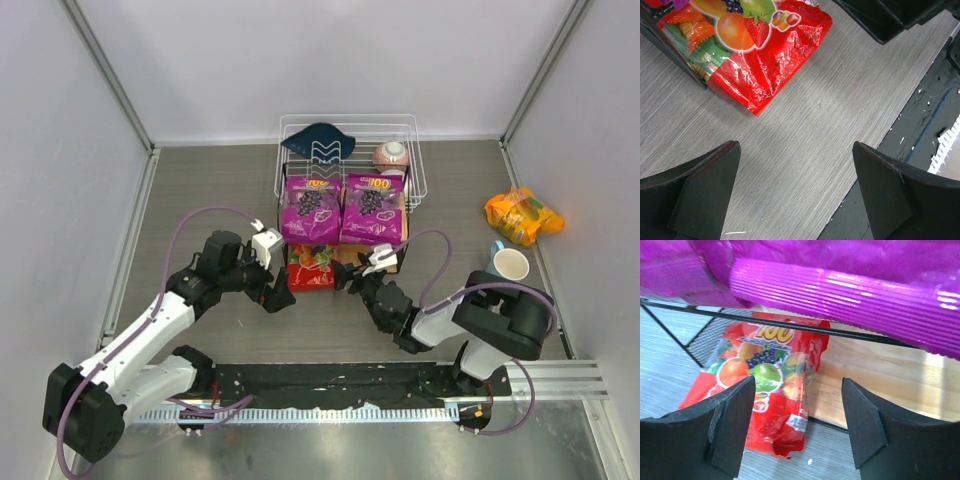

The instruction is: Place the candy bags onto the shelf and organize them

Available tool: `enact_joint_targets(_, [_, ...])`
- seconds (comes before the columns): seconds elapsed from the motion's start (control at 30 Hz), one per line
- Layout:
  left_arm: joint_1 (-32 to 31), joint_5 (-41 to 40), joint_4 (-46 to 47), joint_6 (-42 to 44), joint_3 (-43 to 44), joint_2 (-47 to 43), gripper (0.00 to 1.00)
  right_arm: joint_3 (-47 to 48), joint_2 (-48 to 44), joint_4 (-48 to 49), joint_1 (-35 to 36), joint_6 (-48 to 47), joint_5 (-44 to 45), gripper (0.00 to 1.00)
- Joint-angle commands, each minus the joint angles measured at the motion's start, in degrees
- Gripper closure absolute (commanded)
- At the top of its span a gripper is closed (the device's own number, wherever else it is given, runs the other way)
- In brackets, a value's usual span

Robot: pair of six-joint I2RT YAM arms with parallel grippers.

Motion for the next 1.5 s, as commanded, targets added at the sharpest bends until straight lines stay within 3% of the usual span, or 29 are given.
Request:
enact_joint_targets(0.0, [0.24,1.13,0.77,1.23,0.86,-1.26,0.00,-1.44,-3.10,11.70,1.12,3.42,0.26,0.25])
enact_joint_targets(0.67, [0.41,1.48,0.94,1.40,0.42,-1.35,0.00,-1.61,8.32,20.31,5.16,10.63,5.27,0.24])
enact_joint_targets(0.9, [0.41,1.57,0.86,1.40,0.42,-1.44,0.00,-1.00,10.07,21.10,5.16,11.16,4.13,0.34])
enact_joint_targets(1.17, [0.41,1.66,0.86,1.49,0.33,-1.70,0.00,1.72,13.41,21.02,5.16,10.90,3.69,0.36])
enact_joint_targets(1.37, [0.41,1.57,0.86,1.49,0.42,-1.44,0.00,2.87,14.91,21.02,4.63,10.28,4.04,0.46])
enact_joint_targets(1.47, [0.32,1.48,0.86,1.58,0.33,-1.61,0.00,3.31,15.43,21.02,4.20,10.81,3.86,0.66])
